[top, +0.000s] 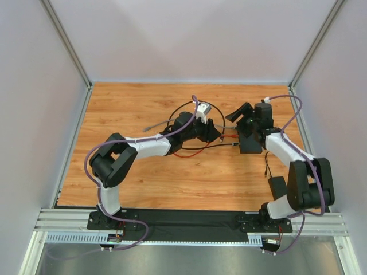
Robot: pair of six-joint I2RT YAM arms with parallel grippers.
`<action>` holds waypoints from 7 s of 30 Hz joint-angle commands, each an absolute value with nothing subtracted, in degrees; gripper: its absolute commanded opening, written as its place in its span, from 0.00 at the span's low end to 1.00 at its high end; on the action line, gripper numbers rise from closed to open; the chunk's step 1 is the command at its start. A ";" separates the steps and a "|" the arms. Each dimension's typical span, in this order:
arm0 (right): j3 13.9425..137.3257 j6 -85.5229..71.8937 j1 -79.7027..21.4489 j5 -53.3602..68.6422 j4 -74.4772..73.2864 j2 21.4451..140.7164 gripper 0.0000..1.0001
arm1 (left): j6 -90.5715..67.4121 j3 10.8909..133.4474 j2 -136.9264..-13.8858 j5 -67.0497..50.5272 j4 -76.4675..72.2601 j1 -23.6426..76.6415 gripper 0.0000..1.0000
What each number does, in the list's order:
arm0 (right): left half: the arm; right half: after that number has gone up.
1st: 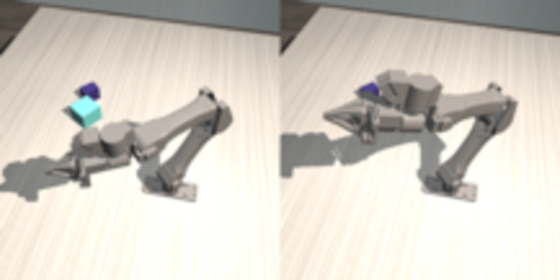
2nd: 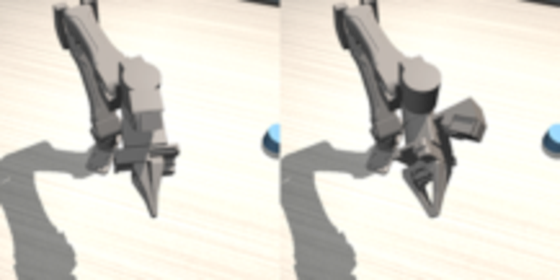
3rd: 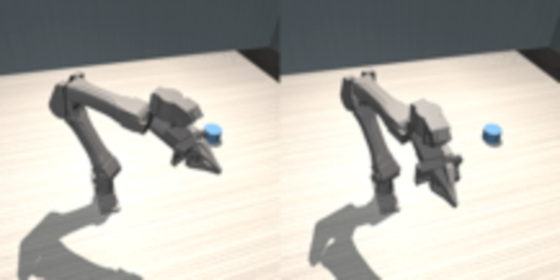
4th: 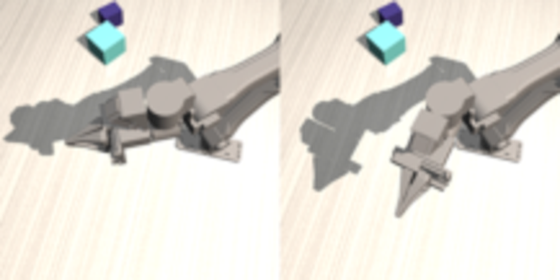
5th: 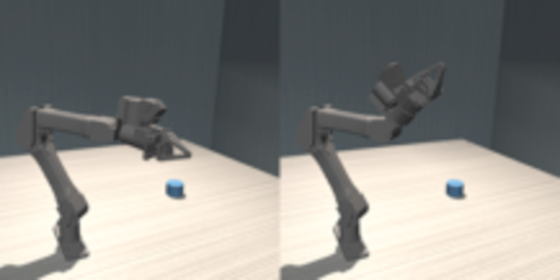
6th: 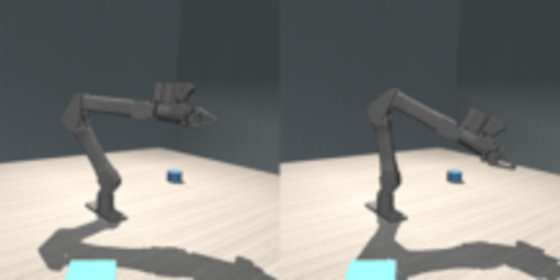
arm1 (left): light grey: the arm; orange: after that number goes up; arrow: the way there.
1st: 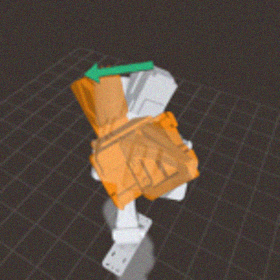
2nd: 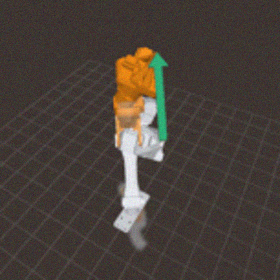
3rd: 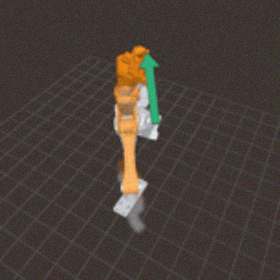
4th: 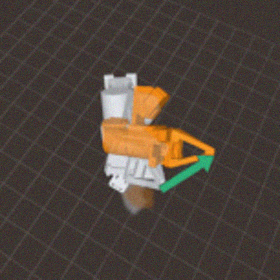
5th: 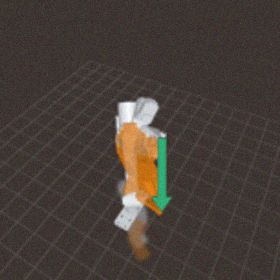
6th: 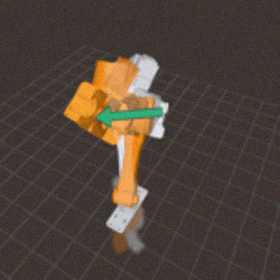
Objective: Pull the plug from the switch port
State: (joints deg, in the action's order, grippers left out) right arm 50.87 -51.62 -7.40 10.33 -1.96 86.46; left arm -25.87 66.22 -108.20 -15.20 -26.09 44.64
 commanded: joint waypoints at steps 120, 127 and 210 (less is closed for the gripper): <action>42.71 -32.08 14.41 31.47 -2.11 85.87 0.90 | -68.41 79.01 -108.72 33.12 -5.11 63.99 0.92; 43.33 -31.03 14.76 30.68 -3.07 86.57 0.90 | -83.99 80.85 -111.61 36.91 2.33 63.46 0.93; 67.68 -17.23 8.26 30.67 -11.95 109.16 0.33 | -113.38 76.73 -129.99 26.98 -25.66 57.83 0.46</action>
